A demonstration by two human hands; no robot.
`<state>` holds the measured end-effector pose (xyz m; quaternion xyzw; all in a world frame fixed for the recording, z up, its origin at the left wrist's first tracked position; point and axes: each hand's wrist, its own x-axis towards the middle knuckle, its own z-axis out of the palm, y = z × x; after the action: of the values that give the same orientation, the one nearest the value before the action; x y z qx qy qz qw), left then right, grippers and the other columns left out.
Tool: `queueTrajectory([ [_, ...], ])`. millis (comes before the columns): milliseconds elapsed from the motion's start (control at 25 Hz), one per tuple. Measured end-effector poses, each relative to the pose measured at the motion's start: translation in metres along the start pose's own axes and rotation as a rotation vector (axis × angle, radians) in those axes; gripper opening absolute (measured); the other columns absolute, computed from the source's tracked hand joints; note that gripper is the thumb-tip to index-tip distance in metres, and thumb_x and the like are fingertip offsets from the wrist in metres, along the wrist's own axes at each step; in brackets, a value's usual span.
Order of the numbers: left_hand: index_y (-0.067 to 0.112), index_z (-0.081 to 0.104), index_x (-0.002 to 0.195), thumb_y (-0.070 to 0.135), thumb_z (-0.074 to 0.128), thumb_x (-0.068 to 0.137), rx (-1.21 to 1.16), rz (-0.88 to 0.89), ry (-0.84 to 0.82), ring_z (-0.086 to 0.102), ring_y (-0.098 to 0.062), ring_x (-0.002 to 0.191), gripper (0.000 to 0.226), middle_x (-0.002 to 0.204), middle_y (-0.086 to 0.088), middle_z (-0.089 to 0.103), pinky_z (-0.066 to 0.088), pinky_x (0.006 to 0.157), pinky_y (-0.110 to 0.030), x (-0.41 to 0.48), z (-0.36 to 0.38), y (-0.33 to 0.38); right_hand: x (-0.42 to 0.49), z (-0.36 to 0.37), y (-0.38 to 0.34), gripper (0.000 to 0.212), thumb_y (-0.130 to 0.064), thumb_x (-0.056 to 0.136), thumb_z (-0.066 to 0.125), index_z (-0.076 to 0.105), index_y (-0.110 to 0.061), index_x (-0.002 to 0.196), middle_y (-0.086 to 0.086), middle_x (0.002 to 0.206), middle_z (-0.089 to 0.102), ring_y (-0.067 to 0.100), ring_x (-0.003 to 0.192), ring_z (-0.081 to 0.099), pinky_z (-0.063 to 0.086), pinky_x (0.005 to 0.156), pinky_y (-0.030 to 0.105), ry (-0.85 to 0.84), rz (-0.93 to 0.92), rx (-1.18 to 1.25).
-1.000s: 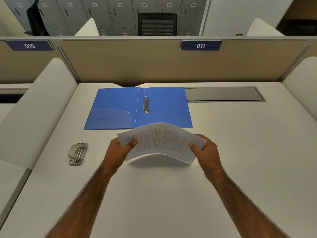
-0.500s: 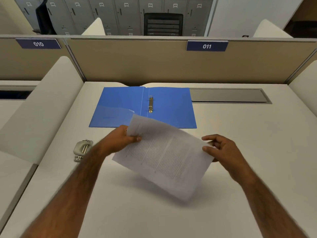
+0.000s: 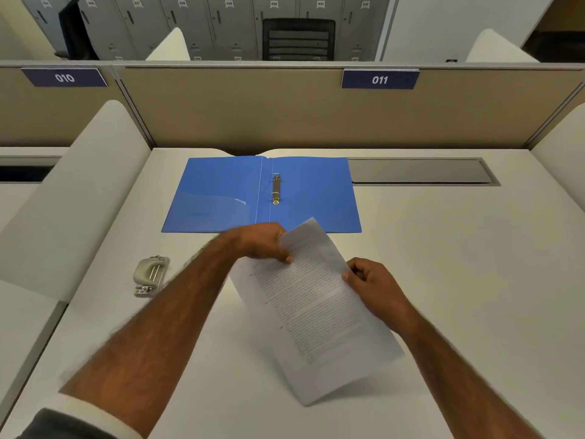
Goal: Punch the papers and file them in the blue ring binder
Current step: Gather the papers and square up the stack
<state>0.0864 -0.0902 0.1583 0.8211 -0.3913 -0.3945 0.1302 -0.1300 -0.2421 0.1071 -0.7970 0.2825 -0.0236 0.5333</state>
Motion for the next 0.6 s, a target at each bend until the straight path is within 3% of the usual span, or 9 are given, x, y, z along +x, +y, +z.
queueTrajectory([
  [80, 0.013, 0.067, 0.111, 0.038, 0.071, 0.087, -0.042, 0.042, 0.079, 0.061, -0.015, 0.098, 0.035, 0.109, 0.002, 0.067, 0.043, 0.072, -0.018, 0.008, 0.007, -0.011, 0.004, 0.008, 0.011, 0.016, -0.016, 0.094, 0.056, 0.067, -0.015, 0.082, -0.003, 0.076, 0.068, 0.011, 0.066, 0.058, 0.045, 0.063, 0.029, 0.054, 0.052, 0.018],
  [200, 0.021, 0.061, 0.129, 0.041, 0.069, 0.088, -0.210, -0.016, 0.367, 0.061, -0.015, 0.105, 0.046, 0.125, 0.005, 0.062, 0.045, 0.083, -0.025, 0.011, 0.023, -0.045, 0.014, 0.018, 0.032, 0.015, -0.015, 0.094, 0.054, 0.065, -0.010, 0.085, 0.008, 0.085, 0.069, 0.018, 0.069, 0.059, 0.045, 0.063, 0.030, 0.111, 0.172, 0.058],
  [280, 0.021, 0.063, 0.124, 0.037, 0.067, 0.090, -0.307, -0.108, 0.567, 0.061, -0.014, 0.100, 0.038, 0.121, 0.004, 0.063, 0.043, 0.082, -0.025, 0.006, 0.036, -0.082, 0.020, 0.024, 0.042, 0.016, -0.014, 0.094, 0.053, 0.063, -0.005, 0.087, 0.011, 0.087, 0.068, 0.018, 0.069, 0.057, 0.044, 0.063, 0.030, 0.153, 0.229, 0.049],
  [400, 0.020, 0.067, 0.116, 0.033, 0.065, 0.092, -0.251, -0.236, 0.842, 0.063, -0.022, 0.100, 0.027, 0.119, -0.002, 0.066, 0.046, 0.088, -0.032, -0.014, 0.052, -0.144, 0.026, 0.031, 0.053, 0.019, -0.014, 0.095, 0.051, 0.057, -0.006, 0.078, 0.006, 0.080, 0.063, 0.017, 0.067, 0.055, 0.041, 0.059, 0.028, 0.201, 0.280, 0.020],
  [520, 0.018, 0.067, 0.114, 0.028, 0.065, 0.089, -0.055, -0.479, 1.130, 0.061, -0.038, 0.102, 0.027, 0.115, -0.013, 0.064, 0.047, 0.089, -0.047, -0.044, 0.057, -0.188, 0.029, 0.036, 0.064, 0.020, -0.012, 0.092, 0.052, 0.054, -0.001, 0.075, 0.009, 0.074, 0.059, 0.017, 0.064, 0.049, 0.038, 0.057, 0.028, 0.249, 0.320, 0.038],
  [600, 0.012, 0.062, 0.122, 0.030, 0.067, 0.086, -0.013, -0.692, 1.175, 0.055, -0.046, 0.106, 0.040, 0.119, -0.021, 0.058, 0.045, 0.090, -0.053, -0.060, 0.056, -0.208, 0.030, 0.038, 0.071, 0.020, -0.012, 0.091, 0.053, 0.055, 0.002, 0.078, 0.011, 0.076, 0.060, 0.017, 0.064, 0.049, 0.039, 0.058, 0.029, 0.258, 0.341, 0.042],
])
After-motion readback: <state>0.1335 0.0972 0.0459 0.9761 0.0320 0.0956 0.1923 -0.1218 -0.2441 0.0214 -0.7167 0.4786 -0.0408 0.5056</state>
